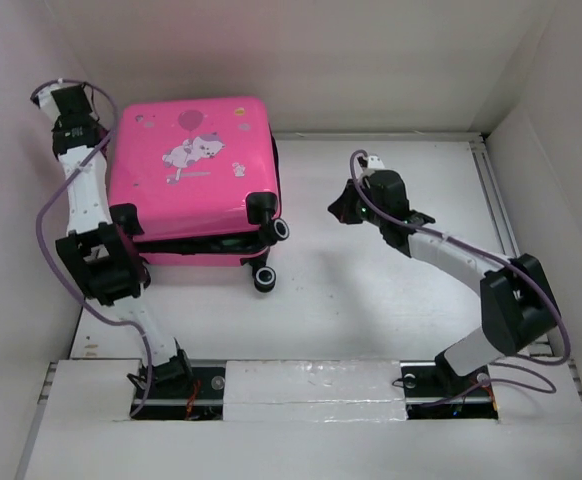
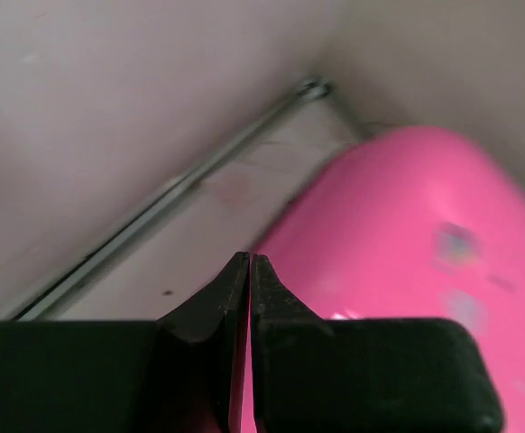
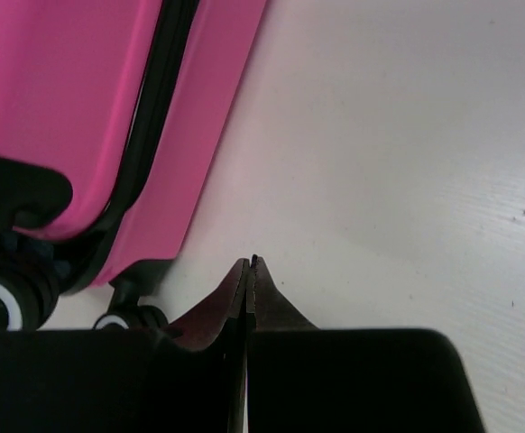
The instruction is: Pack the luggage
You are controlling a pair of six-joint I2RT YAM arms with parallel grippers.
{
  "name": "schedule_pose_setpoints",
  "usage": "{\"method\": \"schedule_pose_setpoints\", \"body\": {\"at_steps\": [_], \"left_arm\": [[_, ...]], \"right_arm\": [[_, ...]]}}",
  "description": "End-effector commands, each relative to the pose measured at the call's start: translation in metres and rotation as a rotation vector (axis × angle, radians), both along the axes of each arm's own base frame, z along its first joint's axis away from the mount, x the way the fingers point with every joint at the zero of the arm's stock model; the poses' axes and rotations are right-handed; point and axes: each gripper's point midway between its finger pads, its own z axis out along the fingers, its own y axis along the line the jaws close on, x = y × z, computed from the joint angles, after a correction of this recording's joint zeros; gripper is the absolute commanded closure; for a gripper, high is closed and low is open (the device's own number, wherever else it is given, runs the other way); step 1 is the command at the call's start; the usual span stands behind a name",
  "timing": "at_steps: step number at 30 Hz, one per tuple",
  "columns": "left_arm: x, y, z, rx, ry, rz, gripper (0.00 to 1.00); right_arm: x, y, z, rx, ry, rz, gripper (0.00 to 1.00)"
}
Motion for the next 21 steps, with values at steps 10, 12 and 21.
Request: {"method": "schedule_pose_setpoints", "body": {"at_steps": [10,12,21], "left_arm": [[-0.002,0.038,-0.136,-0.13,0.23,0.048,1.0],[-0.005,0.009,-0.177,-0.176,0.285,0.005,1.0],[-0.068,-0.099,-0.23,-0.389,0.211,-0.087,1.0]], "right_arm": [[0.059,0.032,-0.013,-0.002,0.01,-0.009,1.0],[0.065,0.03,-0.015,-0.012,0.007,-0.033,1.0],[0.096,-0.019,-0.017,-0.005,0.017,-0.179,1.0]]}}
